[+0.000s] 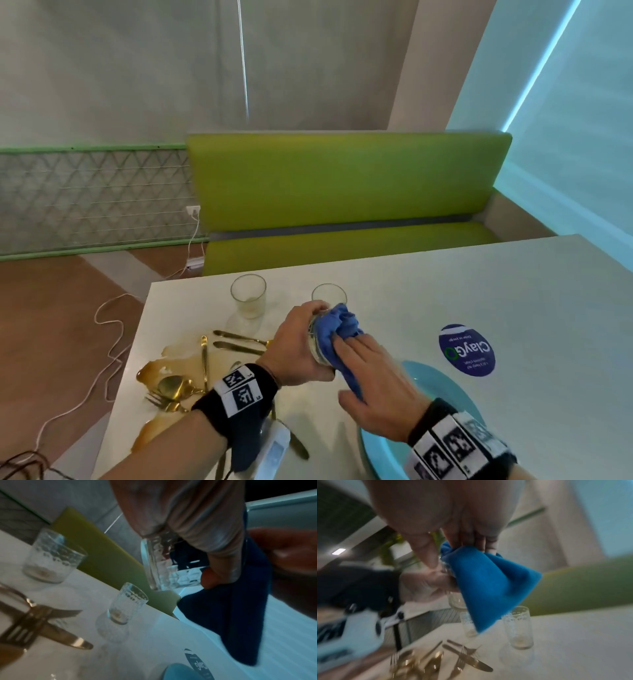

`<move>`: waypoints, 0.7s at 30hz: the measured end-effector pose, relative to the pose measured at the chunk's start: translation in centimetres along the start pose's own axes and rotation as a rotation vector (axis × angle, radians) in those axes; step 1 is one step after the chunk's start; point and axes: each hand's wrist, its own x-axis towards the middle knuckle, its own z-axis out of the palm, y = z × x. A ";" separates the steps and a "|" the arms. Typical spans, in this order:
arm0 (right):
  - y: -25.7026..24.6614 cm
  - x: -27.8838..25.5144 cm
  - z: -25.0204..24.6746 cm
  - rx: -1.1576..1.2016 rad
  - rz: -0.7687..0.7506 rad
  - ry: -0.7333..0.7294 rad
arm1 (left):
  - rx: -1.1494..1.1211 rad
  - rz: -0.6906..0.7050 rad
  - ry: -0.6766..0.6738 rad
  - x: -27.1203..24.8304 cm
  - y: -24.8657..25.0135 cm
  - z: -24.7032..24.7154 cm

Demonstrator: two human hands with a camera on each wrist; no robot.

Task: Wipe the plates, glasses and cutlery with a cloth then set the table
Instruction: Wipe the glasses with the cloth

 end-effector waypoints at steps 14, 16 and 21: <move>-2.2 1.8 -1.4 0.014 0.067 -0.459 | 0.438 0.349 -0.080 -2.9 2.8 0.3; -2.4 1.6 -1.9 0.229 0.097 -0.443 | 0.461 0.402 -0.016 -3.1 2.4 0.4; -2.9 2.0 0.0 -0.011 0.180 -0.668 | 0.463 0.184 -0.297 -3.0 3.5 -0.9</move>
